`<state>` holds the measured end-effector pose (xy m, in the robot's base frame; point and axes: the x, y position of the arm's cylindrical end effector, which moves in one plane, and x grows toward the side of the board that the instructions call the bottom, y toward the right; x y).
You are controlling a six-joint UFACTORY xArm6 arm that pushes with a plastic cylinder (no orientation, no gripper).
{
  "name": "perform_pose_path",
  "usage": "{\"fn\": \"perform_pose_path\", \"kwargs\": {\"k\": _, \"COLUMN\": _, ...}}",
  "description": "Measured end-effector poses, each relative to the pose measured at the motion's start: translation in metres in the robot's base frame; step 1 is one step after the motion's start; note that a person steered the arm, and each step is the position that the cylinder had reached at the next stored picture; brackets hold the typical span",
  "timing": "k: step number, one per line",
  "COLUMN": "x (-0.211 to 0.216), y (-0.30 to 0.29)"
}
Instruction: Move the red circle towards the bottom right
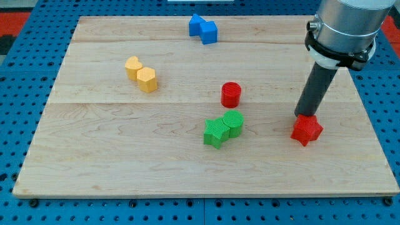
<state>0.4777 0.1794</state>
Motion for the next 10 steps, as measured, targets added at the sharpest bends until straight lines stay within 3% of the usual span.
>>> {"fn": "perform_pose_path", "kwargs": {"k": 1, "x": -0.067, "y": 0.009}}
{"fn": "perform_pose_path", "kwargs": {"k": 2, "x": -0.086, "y": -0.069}}
{"fn": "perform_pose_path", "kwargs": {"k": 3, "x": -0.086, "y": -0.165}}
{"fn": "perform_pose_path", "kwargs": {"k": 4, "x": -0.075, "y": -0.181}}
{"fn": "perform_pose_path", "kwargs": {"k": 5, "x": -0.072, "y": -0.046}}
{"fn": "perform_pose_path", "kwargs": {"k": 6, "x": -0.051, "y": -0.006}}
{"fn": "perform_pose_path", "kwargs": {"k": 7, "x": -0.115, "y": -0.016}}
{"fn": "perform_pose_path", "kwargs": {"k": 9, "x": -0.061, "y": -0.12}}
{"fn": "perform_pose_path", "kwargs": {"k": 10, "x": -0.059, "y": -0.082}}
